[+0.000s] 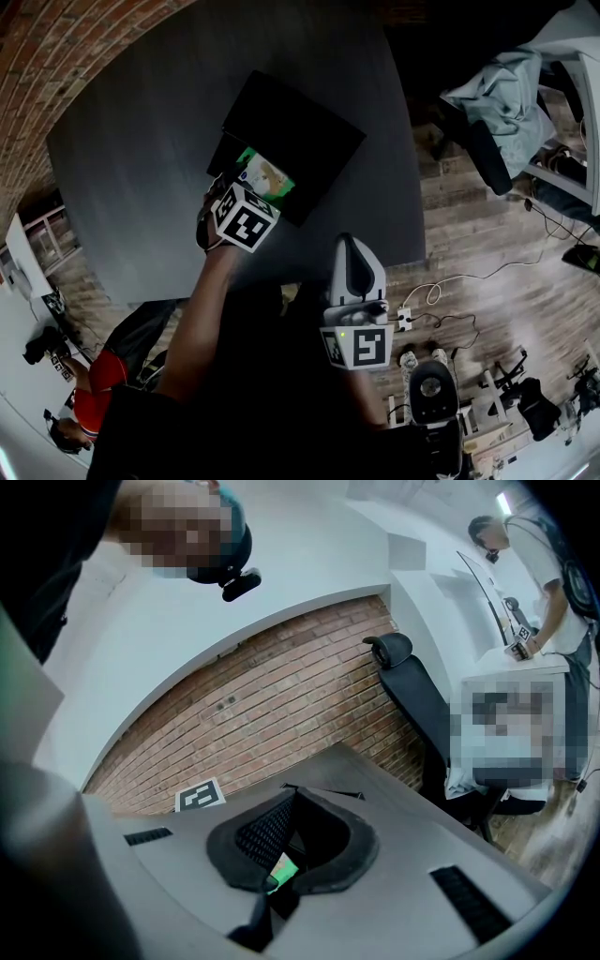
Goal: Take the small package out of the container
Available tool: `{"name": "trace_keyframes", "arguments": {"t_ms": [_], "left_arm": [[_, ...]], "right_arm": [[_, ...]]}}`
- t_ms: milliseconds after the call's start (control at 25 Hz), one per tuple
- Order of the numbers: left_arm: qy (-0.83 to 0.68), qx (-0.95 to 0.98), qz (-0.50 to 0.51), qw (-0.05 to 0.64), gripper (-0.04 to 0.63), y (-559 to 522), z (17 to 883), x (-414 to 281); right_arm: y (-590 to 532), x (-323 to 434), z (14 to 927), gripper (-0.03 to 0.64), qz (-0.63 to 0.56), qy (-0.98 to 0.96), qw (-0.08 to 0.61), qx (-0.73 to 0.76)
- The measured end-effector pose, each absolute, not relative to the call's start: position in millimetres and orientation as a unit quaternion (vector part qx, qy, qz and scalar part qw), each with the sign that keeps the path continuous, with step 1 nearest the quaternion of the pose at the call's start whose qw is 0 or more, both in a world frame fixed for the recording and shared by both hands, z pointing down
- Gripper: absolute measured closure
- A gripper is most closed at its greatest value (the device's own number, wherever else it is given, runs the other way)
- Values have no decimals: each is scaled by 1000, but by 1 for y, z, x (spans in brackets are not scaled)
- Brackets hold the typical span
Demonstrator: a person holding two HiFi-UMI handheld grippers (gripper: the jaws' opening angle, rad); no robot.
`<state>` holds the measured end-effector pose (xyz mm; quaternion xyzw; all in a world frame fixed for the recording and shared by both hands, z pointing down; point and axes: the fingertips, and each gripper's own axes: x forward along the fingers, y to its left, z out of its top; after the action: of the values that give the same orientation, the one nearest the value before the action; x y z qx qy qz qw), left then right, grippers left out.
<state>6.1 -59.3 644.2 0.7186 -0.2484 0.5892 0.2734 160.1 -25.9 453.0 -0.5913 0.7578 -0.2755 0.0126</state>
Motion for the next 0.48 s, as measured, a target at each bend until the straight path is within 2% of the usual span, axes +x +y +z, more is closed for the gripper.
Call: {"name": "trace_keyframes", "arguments": {"t_ms": [480], "left_arm": [[-263, 722, 581, 268, 181, -55, 632, 13]], "right_arm": [[-15, 170, 442, 592, -265, 762, 18, -590]]}}
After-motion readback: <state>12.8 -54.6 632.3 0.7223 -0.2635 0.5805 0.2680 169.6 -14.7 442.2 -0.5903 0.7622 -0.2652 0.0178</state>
